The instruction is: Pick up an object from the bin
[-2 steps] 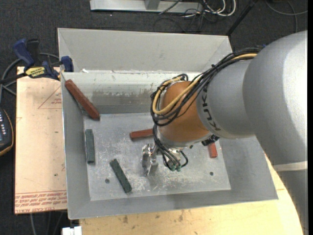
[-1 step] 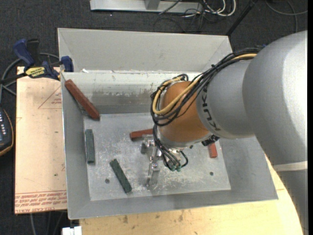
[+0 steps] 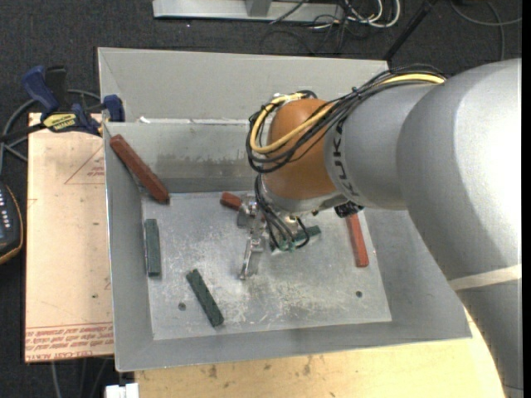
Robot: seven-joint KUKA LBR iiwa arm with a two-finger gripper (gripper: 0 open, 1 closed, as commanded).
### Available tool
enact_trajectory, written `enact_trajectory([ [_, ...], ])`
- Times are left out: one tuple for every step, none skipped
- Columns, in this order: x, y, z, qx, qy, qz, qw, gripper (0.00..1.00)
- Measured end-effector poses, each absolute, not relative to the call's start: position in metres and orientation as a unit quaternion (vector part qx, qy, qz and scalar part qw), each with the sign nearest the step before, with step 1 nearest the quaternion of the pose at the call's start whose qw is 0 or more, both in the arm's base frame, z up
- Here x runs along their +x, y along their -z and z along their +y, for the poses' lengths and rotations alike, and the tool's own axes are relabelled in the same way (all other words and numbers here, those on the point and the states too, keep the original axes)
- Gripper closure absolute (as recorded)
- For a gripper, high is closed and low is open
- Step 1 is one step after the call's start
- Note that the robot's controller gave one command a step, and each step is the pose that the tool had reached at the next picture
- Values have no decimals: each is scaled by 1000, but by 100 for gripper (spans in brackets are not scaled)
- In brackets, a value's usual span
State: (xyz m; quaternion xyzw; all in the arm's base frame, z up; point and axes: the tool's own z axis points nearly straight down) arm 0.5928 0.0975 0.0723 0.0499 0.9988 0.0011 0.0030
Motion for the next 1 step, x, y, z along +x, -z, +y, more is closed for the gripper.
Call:
enact_trajectory([
  [636, -107, 57, 83, 0, 997, 5, 0],
])
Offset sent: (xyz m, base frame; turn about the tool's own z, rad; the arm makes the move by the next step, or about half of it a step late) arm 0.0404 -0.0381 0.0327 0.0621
